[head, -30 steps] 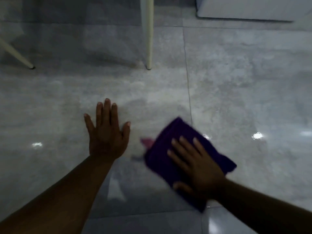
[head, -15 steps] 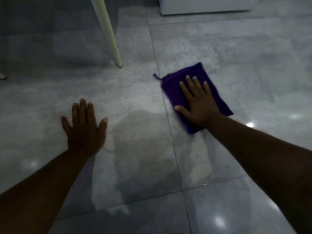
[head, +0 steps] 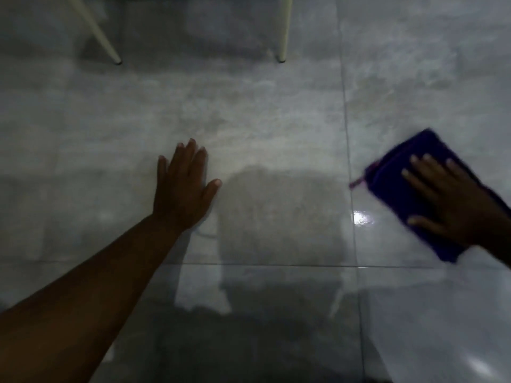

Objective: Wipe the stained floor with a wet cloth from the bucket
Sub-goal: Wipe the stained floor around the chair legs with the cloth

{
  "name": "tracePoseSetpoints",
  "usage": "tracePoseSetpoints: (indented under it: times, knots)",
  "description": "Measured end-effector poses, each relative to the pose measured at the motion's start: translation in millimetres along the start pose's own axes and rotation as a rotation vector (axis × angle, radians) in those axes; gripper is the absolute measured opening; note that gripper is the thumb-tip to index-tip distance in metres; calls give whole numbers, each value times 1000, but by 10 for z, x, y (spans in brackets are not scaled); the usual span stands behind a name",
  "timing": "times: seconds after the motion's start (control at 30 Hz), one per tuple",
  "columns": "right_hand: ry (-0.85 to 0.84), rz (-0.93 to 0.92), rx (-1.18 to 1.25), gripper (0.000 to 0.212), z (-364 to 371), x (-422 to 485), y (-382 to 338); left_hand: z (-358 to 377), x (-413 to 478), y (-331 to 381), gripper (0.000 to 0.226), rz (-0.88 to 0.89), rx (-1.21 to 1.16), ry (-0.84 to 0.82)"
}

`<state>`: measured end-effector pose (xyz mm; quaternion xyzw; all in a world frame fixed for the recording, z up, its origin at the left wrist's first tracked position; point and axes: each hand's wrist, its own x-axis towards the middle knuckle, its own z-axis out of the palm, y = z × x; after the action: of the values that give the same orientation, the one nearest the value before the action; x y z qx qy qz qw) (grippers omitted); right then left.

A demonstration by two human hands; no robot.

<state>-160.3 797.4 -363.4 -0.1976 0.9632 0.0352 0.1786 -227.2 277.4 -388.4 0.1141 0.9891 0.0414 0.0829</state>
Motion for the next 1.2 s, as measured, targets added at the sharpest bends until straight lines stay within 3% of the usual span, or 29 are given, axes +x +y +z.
tracePoseSetpoints:
  times: [0.07,0.17,0.27,0.37,0.47,0.53,0.6,0.67,0.77,0.83,0.93,1.03,1.1,1.2]
  knots:
    - [62,74,-17,93,-207,633,-148,87,-175,-111,70,6,6,15]
    - [125,93,-5,96,-465,1609,-985,133,-276,-226,67,-39,-18,38]
    - [183,-67,-3,93,-513,2026,-2155,104,-284,-356,67,-86,-51,53]
    - [148,-333,4,87,-327,1643,-2964,86,-399,-561,64,-100,-63,92]
    - [21,-700,-81,83,-204,970,-2755,93,-567,-772,61,-84,-31,124]
    - [-25,-802,-144,83,-207,812,-2183,112,-673,-913,62,-117,-27,107]
    - [-5,-683,-177,85,-277,950,-1596,139,-775,-1022,64,-143,-24,74]
    - [14,-435,-152,86,-438,1327,-1273,143,-835,-1081,64,-147,-29,69]
    - [83,-139,-35,92,-694,2125,-1591,36,-766,-1119,58,-111,-52,92]
    - [100,-71,20,92,-843,2607,-2190,-45,-704,-1202,53,-86,-66,130]
    - [144,-199,29,91,-894,2966,-3296,-76,-701,-1428,55,-174,-105,213]
    - [142,-416,-12,89,-692,2693,-4138,-68,-804,-1647,62,-275,-137,241]
    - [129,-564,-12,87,-535,2313,-4279,-71,-855,-1725,66,-312,-168,178]
    - [74,-745,-68,85,-299,1657,-3897,26,-868,-1707,70,-318,-121,69]
